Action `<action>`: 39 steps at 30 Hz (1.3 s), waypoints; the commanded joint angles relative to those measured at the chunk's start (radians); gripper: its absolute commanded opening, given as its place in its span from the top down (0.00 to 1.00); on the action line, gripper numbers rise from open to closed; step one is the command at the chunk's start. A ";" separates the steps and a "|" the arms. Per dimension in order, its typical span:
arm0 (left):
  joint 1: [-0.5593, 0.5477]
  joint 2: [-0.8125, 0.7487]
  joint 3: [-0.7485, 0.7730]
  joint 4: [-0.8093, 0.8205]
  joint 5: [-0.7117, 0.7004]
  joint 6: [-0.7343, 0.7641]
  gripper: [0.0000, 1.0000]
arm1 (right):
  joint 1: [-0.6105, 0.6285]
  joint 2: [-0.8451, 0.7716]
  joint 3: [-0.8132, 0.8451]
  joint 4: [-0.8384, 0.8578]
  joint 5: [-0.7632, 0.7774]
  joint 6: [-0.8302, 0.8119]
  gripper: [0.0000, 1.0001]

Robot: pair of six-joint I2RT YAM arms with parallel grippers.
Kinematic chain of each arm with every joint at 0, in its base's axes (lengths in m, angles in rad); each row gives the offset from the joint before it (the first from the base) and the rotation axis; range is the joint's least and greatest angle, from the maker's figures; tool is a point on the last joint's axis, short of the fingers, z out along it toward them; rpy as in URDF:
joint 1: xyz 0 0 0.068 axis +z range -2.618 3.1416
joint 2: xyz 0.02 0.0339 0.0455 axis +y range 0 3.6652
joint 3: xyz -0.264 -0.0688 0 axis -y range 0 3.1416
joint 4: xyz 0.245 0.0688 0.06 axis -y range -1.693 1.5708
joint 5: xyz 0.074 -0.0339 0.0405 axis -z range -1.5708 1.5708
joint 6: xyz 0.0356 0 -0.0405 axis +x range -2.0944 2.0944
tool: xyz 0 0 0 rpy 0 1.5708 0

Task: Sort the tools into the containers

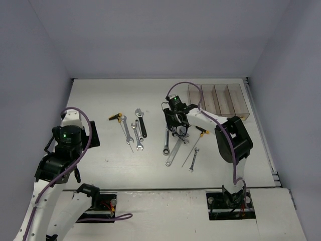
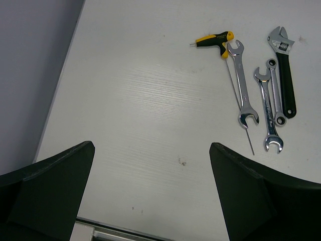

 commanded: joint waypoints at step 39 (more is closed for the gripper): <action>0.005 -0.014 -0.016 0.013 0.063 -0.059 0.03 | -0.040 -0.113 0.148 0.086 0.125 -0.025 1.00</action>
